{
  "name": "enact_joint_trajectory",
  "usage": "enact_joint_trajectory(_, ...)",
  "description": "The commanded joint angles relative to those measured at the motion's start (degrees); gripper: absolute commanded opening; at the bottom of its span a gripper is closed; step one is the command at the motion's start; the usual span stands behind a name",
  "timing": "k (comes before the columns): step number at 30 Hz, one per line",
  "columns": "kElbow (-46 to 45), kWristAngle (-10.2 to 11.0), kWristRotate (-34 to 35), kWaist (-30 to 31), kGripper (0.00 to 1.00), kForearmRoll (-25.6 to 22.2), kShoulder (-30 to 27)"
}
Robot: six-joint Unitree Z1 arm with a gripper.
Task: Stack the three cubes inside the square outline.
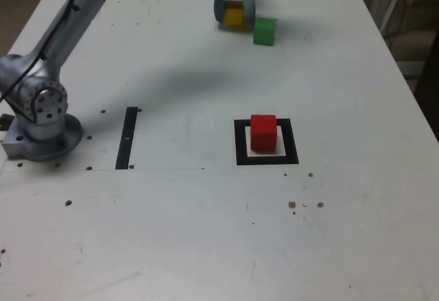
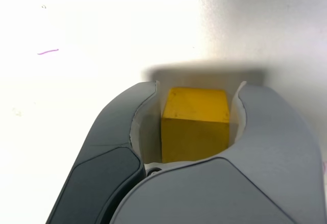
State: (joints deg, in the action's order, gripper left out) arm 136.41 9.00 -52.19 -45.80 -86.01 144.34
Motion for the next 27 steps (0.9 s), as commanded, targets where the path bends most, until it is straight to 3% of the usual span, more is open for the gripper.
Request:
enact_joint_trajectory(1,0.3,-0.5,0.0,0.3,0.3,-0.7,-0.3)
enact_joint_trajectory(15,4.0,-1.2,1.4,1.8,0.28,-6.0,-9.6)
enact_joint_trajectory(21,-3.6,-0.7,3.6,5.6,0.28,-5.9,-17.1)
enact_joint_trajectory(27,-16.2,0.4,9.6,13.6,0.29,-4.5,-25.3)
